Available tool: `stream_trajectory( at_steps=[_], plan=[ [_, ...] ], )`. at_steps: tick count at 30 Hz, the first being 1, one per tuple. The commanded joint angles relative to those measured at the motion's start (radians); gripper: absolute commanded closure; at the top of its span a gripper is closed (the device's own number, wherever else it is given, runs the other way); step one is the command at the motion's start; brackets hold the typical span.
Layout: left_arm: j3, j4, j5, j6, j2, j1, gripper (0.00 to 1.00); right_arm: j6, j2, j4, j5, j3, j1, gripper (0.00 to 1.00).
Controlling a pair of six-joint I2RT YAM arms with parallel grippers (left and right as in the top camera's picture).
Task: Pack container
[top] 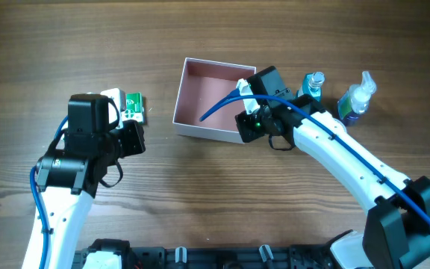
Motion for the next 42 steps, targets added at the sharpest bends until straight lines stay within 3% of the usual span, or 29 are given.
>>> stream_trajectory(
  at_steps=[1,12,22,26,42],
  plan=[
    [0.021,0.003,0.015,0.002,0.005,-0.005,0.74,0.014,0.015,-0.027,0.078,0.013,0.002,0.96],
    [0.021,0.003,0.015,0.002,0.005,-0.005,0.73,0.032,0.016,-0.108,0.164,0.013,0.002,0.96],
    [0.021,0.003,0.015,0.002,0.005,-0.005,0.72,0.031,0.015,0.066,0.159,0.013,0.002,0.96],
    [0.021,0.003,0.015,0.002,0.005,-0.005,0.71,-0.023,0.015,0.115,0.068,0.013,0.002,0.96],
    [0.021,0.003,0.015,0.002,0.005,-0.005,0.71,0.006,0.105,0.011,0.037,0.011,0.002,0.96]
  ],
)
